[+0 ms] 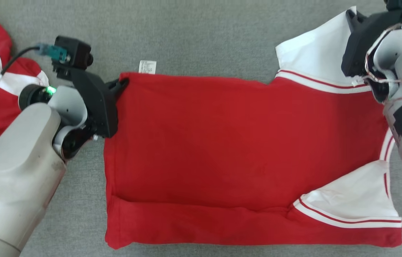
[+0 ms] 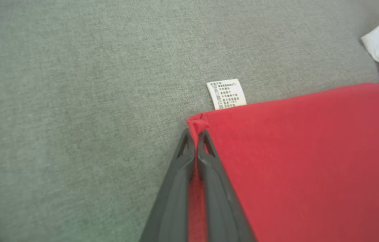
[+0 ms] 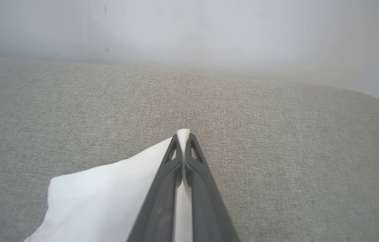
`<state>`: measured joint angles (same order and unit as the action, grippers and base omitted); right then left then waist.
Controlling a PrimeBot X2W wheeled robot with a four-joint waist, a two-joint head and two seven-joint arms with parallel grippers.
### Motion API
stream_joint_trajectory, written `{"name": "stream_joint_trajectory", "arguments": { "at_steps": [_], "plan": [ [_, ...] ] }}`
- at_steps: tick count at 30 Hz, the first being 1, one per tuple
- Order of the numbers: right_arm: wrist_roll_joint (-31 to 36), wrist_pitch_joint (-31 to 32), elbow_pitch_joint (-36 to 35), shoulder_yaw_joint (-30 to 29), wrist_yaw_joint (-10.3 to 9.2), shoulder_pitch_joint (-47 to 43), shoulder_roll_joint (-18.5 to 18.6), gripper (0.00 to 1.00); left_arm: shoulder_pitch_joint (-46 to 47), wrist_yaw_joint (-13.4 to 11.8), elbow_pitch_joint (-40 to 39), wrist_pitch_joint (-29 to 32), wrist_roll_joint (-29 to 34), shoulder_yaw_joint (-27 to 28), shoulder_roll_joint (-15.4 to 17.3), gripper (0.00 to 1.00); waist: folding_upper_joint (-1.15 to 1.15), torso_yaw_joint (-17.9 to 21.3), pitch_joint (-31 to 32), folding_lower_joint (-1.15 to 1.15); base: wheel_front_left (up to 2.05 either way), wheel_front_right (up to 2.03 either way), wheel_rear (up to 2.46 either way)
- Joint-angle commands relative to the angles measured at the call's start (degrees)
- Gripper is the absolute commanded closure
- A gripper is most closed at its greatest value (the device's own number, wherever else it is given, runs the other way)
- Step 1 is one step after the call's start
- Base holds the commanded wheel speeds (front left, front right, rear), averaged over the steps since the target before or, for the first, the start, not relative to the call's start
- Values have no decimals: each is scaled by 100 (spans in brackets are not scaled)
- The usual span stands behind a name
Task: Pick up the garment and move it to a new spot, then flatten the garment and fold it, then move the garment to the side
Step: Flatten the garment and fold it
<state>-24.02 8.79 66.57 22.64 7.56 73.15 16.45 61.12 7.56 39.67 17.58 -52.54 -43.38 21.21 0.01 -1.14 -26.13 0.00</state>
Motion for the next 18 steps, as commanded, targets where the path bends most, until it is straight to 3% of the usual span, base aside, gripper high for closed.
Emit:
{"name": "stream_joint_trajectory", "arguments": {
  "at_steps": [1, 12, 18],
  "plan": [
    [-104, -236, -175, 114, -16, -206, 104, 100, -176, -16, 64, -129, -56, 13, 65, 100, -1, 141, 270, 0, 0, 0, 0],
    [-685, -1216, -1374, 697, -16, -1331, 358, 100, -761, -64, -55, -774, -20, 58, 255, 100, -1, 434, 807, 0, 0, 0, 0],
    [-906, -1733, -2496, 715, -16, -2457, 674, 100, -1457, -347, -629, -1297, 126, 41, 463, 100, -1, 561, 1056, 0, 0, 0, 0]
  ]
}}
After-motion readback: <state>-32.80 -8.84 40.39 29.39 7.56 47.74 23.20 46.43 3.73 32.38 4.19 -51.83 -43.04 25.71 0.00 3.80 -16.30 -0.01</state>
